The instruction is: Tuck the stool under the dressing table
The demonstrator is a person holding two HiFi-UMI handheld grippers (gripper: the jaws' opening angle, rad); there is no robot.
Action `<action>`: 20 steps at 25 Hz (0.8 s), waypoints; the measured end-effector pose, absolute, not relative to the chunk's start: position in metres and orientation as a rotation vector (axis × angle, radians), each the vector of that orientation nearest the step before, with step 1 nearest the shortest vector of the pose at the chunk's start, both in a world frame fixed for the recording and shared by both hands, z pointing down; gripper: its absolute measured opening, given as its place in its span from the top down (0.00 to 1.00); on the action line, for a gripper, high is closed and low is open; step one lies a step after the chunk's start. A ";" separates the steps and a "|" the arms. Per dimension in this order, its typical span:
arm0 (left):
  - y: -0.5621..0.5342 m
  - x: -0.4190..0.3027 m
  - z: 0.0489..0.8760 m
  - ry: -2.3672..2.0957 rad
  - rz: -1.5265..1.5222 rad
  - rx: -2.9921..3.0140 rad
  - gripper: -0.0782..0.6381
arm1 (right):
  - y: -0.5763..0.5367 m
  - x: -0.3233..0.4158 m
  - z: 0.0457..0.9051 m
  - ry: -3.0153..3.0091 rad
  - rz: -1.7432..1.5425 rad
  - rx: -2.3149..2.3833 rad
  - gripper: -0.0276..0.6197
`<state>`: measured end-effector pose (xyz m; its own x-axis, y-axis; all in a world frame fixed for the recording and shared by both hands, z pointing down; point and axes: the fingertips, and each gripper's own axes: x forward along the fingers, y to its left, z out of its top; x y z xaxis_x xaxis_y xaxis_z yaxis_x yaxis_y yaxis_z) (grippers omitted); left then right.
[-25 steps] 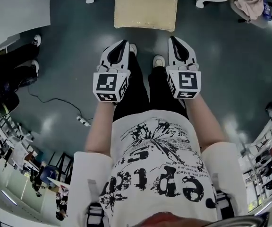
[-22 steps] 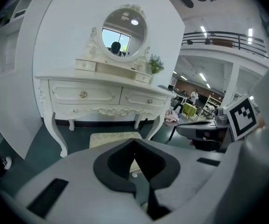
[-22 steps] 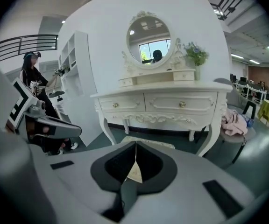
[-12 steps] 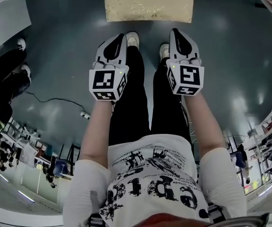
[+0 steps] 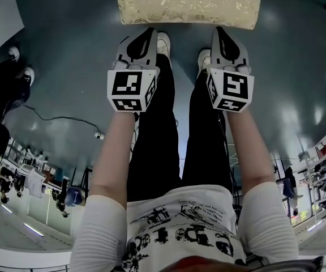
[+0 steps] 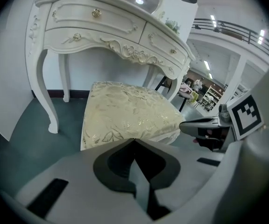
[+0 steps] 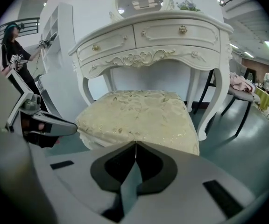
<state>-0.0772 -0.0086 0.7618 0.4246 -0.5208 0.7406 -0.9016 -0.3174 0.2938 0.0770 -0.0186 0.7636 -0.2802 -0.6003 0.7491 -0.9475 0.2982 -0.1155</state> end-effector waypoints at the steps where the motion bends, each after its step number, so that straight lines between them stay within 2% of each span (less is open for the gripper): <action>1: -0.010 -0.083 0.768 -1.196 0.693 1.980 0.86 | -0.019 0.072 0.770 -1.972 0.766 1.384 0.93; 8: -0.026 -0.092 0.781 -1.219 0.650 1.986 0.86 | -0.030 0.065 0.782 -1.999 0.699 1.364 0.93; 20: -0.063 -0.105 0.763 -1.131 0.658 2.053 0.86 | -0.072 0.051 0.767 -1.959 0.774 1.350 0.93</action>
